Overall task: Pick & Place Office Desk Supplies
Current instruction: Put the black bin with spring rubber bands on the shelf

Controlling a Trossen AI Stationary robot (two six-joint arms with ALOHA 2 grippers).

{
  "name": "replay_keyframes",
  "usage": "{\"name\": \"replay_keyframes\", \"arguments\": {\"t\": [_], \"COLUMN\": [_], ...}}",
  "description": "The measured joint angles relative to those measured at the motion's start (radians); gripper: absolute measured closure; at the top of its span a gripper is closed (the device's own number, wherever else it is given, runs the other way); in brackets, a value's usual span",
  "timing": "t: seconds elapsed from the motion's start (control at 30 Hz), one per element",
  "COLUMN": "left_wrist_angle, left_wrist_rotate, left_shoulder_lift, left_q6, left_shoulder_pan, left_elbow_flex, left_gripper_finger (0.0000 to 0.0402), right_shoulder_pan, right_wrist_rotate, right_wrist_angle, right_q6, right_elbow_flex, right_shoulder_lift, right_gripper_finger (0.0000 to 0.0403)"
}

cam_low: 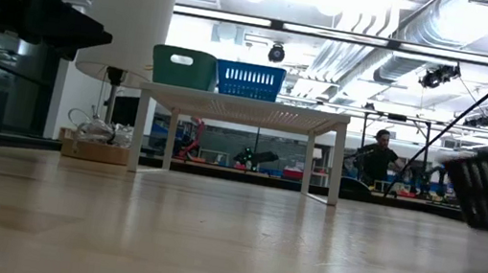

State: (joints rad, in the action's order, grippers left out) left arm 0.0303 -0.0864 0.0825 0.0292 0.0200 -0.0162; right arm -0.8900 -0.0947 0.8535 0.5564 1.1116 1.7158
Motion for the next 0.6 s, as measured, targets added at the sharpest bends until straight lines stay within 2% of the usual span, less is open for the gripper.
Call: {"name": "replay_keyframes", "arguments": {"t": [0.6], "left_wrist_angle": [0.000], "left_wrist_rotate": [0.000], "left_shoulder_lift": [0.000], "left_q6": [0.000], "left_shoulder_pan": [0.000], "left_elbow_flex": [0.000], "left_gripper_finger": [0.0275], "right_shoulder_pan": [0.108], "right_wrist_rotate": [-0.120], "right_wrist_angle": [0.301], "right_q6": [-0.028], "right_elbow_flex": [0.354], "right_shoulder_lift": [-0.002], "right_gripper_finger": [0.0400]}}
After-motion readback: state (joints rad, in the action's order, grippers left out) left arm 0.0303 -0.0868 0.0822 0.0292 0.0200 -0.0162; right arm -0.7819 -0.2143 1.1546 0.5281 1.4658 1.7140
